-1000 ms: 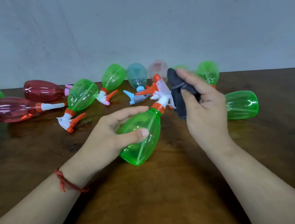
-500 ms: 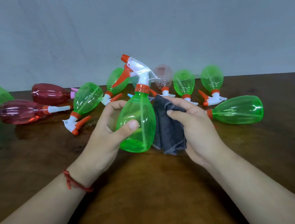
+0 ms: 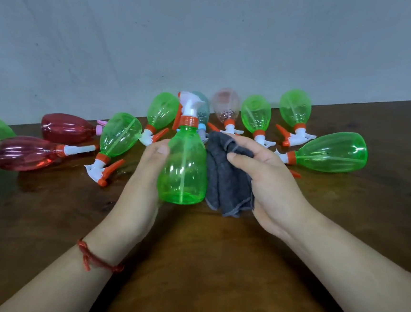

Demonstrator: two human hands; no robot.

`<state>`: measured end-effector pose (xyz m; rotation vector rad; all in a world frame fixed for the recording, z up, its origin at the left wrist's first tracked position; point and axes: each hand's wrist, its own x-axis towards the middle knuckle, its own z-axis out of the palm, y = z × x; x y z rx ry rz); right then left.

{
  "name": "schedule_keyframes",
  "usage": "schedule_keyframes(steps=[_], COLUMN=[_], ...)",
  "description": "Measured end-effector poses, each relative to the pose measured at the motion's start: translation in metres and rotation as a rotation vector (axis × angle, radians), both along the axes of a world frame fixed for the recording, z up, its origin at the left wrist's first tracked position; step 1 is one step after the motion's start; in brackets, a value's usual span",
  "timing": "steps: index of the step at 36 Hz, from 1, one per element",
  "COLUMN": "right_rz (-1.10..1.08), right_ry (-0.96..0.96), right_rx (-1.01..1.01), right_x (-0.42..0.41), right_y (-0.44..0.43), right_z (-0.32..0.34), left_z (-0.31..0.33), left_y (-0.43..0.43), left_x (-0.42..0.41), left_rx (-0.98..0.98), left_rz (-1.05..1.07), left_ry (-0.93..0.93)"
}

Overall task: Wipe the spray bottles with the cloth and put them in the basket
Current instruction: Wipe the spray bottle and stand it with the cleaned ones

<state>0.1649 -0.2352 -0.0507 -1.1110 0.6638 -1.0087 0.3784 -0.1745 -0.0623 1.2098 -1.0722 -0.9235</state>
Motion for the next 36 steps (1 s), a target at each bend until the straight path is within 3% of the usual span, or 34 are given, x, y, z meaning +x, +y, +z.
schedule_keyframes(steps=[3,8,13,15,17,21,25,32,36], right_rz=[0.025,-0.014,-0.072,-0.055,-0.038,0.001,0.007,-0.406,-0.618], right_ry=[-0.007,-0.043,-0.006,-0.003,0.013,0.055,0.105,-0.051,0.008], right_rx=[-0.018,-0.008,0.006,-0.005,-0.023,-0.077,-0.149,-0.494,-0.615], right_x=[0.001,-0.001,0.000,0.001,0.001,0.002,0.003,-0.018,-0.030], right_y=[0.005,0.005,0.003,0.003,0.004,0.008,0.011,0.001,-0.011], right_z=[0.004,0.008,0.007,0.005,0.004,0.002,0.001,0.026,0.031], left_z=[0.017,0.012,0.009,0.011,0.003,0.001,0.002,0.007,0.008], left_y=[0.016,0.020,0.006,0.000,0.007,0.011,0.018,0.023,0.026], left_x=[-0.018,-0.021,0.002,-0.009,-0.014,-0.019,-0.023,-0.021,-0.029], left_rx=[0.065,0.013,-0.031,-0.014,-0.031,-0.115,-0.120,-0.156,-0.156], left_rz=[-0.062,0.053,-0.079,-0.012,-0.020,0.059,0.103,0.049,-0.036], left_ry=[-0.142,-0.010,-0.050,-0.082,0.096,0.168,-0.135,-0.128,-0.132])
